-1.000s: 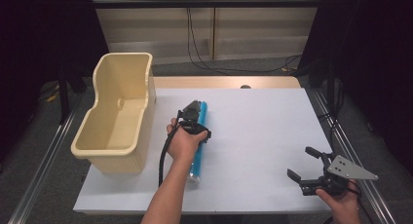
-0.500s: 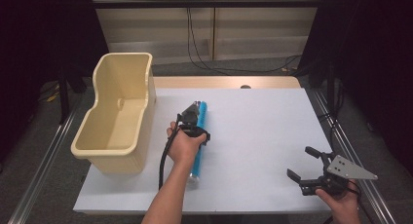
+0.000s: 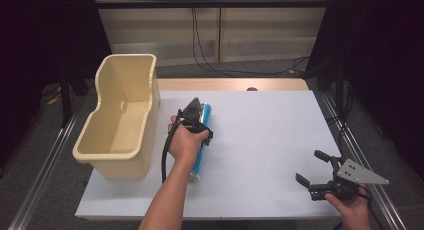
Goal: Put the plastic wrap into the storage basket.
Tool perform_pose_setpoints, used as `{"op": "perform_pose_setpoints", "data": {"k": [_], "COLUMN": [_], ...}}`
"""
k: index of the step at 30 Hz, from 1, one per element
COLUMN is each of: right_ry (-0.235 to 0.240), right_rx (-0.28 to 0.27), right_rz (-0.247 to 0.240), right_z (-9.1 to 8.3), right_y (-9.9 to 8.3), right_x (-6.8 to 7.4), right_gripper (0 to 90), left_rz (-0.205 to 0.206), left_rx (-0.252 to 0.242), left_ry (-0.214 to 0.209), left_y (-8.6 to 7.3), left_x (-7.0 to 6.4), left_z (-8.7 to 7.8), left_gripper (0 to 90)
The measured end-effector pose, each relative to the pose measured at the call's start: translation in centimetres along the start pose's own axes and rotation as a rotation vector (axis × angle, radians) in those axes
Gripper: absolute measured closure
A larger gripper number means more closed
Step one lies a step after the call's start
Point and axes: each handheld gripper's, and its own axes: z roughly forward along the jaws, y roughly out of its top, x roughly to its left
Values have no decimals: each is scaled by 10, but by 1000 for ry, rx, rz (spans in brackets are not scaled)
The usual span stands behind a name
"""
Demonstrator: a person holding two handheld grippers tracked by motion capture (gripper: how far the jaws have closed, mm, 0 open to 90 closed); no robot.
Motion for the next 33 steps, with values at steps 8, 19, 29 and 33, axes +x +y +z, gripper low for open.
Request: {"op": "perform_pose_setpoints", "data": {"k": [8, 19, 29, 33], "right_ry": [3, 1, 0, 0], "right_rx": [1, -1, -3, -2], "right_rz": [0, -2, 3, 4], "right_z": [0, 0, 0, 0], "right_y": [0, 0, 0, 0], "right_x": [0, 1, 1, 1], "right_gripper": [9, 9, 8, 8], "left_rz": [-17, -13, -10, -21], "left_rx": [-16, -33, -51, -61], "left_ry": [-1, 1, -2, -5], "left_y": [5, 13, 16, 17], "left_x": [4, 5, 5, 6], "left_z": [-26, -64, -92, -105], "left_gripper": [322, 322, 322, 322]}}
